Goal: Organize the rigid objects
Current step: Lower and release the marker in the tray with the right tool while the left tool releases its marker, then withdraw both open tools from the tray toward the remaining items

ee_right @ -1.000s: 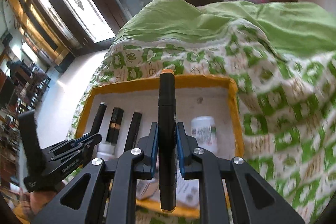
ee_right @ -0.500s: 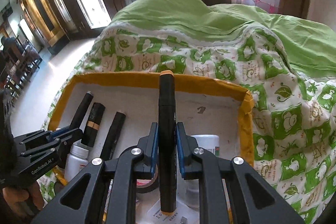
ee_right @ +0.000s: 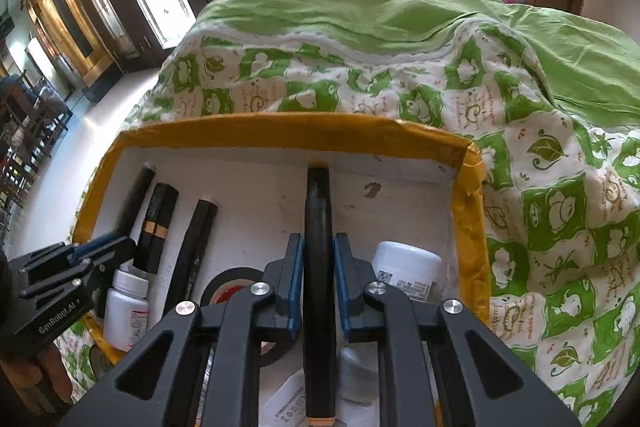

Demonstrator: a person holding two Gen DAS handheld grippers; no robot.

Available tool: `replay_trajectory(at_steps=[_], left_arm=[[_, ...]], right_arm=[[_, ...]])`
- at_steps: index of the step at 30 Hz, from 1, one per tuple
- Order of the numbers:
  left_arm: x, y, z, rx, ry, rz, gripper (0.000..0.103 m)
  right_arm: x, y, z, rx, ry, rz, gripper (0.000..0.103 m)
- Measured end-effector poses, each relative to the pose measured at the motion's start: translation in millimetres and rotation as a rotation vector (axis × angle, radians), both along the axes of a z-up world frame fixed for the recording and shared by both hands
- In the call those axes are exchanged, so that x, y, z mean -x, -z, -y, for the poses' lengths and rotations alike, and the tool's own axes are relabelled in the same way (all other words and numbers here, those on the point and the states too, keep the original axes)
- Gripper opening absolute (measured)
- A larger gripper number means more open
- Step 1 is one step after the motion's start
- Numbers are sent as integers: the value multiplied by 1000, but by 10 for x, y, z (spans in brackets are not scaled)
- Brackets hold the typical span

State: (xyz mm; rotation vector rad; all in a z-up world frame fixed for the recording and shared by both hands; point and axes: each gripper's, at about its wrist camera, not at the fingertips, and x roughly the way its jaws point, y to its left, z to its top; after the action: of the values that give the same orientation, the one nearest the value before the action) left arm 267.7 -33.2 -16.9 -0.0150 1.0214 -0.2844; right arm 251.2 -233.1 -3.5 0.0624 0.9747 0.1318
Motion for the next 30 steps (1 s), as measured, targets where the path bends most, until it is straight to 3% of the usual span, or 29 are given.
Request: replay_trajectory(at_steps=[1,3,6,7,14,22,26,30], left_arm=[[27,-32,-7,-1,0,6,34],[112,-129,-39,15,0,28,43],[302,-314,-136,30,-17,69,61],[399,-377,-184,43,-20,80,63],[1037,-448,-557,79,-89,74,65],[1631,-259,-843,124,-192,35,65],[1769,-208,-841,159,-216,18,65],[1811,-212,-778,144,-210,25,65]], right_arm=[[11,-19,7,-4,5,4,25],[58,-86,21,-23,13,19,35],[200,-234,96,-75,40,49,39],[241,-264,116,-90,47,54,40],[751,-487,228,-202,98,86,64],[1352,-475,91,-259,54,69,66],[1603,-385,11,-284,33,39,66],[1732,-272,-52,-284,19,3,66]])
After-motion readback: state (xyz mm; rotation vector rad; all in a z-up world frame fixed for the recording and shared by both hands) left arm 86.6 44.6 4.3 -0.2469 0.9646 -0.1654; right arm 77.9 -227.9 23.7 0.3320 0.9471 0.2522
